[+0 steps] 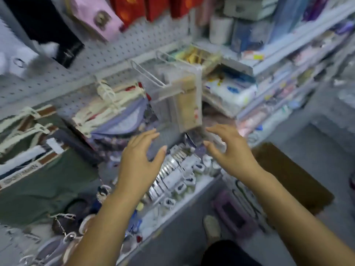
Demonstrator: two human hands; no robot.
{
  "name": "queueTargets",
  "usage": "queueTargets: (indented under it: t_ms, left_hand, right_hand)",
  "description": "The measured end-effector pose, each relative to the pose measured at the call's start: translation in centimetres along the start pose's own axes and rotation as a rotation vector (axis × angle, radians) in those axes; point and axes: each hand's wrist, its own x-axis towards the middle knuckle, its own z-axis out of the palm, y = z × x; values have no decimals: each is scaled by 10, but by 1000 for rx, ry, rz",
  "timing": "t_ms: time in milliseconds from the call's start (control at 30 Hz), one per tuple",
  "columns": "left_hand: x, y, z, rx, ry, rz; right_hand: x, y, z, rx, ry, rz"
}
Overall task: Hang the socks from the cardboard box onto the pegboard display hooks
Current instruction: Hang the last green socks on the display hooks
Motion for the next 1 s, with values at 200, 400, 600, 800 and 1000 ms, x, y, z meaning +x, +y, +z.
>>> queueTargets:
  t_ms: [200,400,600,800,1000]
  left_hand:
    - [-38,-8,97,88,-348,-24]
    - [-30,-3,191,308,-714,30]
    - [9,14,298,420,-991,105]
    - [50,15,389,338,-1064,-237]
    - [76,11,448,319,-979,-546]
  right_hand:
    - [-112,102,2,-71,-93,432]
    - [-178,195,-9,-52,-129,870]
    - [-198,301,-41,-75,-213,1173]
    - [-193,402,-29,-26,-460,1305]
    - [-187,462,18,-3,-667,1257]
